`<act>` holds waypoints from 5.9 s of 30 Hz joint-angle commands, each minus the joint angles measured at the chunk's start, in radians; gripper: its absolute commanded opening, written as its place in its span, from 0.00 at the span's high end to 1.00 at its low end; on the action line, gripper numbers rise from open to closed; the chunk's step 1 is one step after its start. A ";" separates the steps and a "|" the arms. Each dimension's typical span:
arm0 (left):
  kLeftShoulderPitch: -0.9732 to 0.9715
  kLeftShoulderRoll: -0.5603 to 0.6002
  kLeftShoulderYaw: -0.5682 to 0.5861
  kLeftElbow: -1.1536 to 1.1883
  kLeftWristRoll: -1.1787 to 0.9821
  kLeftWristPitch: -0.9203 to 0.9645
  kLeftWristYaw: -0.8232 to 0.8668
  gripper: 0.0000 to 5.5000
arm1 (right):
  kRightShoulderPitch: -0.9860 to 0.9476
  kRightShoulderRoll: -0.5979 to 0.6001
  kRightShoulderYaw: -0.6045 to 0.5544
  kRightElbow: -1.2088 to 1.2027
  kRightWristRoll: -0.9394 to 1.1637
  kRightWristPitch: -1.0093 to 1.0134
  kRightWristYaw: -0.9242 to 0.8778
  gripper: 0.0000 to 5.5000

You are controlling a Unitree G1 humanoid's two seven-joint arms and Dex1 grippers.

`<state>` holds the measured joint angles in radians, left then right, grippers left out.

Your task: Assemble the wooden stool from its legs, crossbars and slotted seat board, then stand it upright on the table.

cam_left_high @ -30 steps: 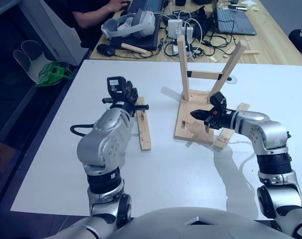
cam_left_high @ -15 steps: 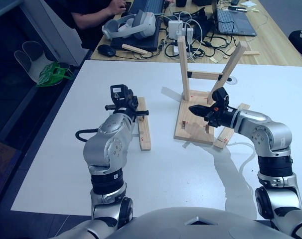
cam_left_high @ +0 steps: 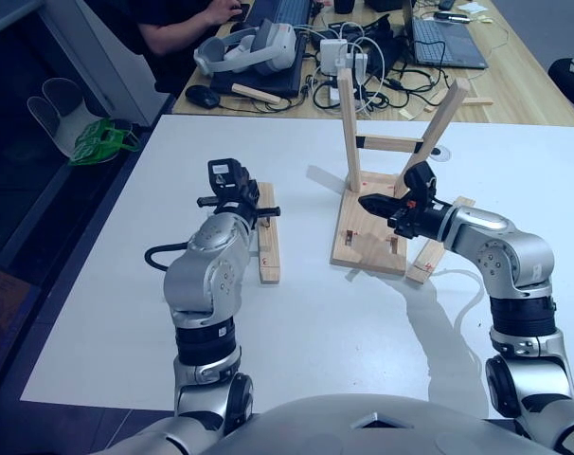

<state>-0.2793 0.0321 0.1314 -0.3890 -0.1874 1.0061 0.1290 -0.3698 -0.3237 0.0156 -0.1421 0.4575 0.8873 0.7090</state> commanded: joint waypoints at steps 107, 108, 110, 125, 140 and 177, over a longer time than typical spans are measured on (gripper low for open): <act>-0.351 0.241 -0.087 0.870 0.113 -0.569 -0.334 0.59 | -0.110 0.051 -0.112 0.148 0.231 0.109 -0.108 1.00; -0.353 0.241 -0.088 0.874 0.112 -0.570 -0.336 0.59 | -0.110 0.051 -0.112 0.147 0.231 0.111 -0.108 1.00; -0.355 0.237 -0.085 0.878 0.109 -0.576 -0.334 0.59 | -0.110 0.051 -0.112 0.146 0.232 0.114 -0.109 1.00; -0.441 0.250 0.093 0.660 0.021 -0.639 -0.215 0.59 | -0.123 0.061 -0.144 0.191 0.247 0.109 -0.116 1.00; -0.144 0.317 -0.208 0.289 0.025 -0.251 -0.484 0.59 | -0.118 0.065 -0.165 0.199 0.254 0.104 -0.121 1.00; -0.517 0.421 -0.432 0.994 0.169 -0.354 -0.881 0.59 | -0.126 0.113 -0.206 0.216 0.275 0.053 -0.174 1.00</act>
<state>-0.7409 0.4802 -0.2833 0.5585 -0.0411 0.6813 -0.7393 -0.4780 -0.2096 -0.1841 0.0746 0.7287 0.9431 0.5420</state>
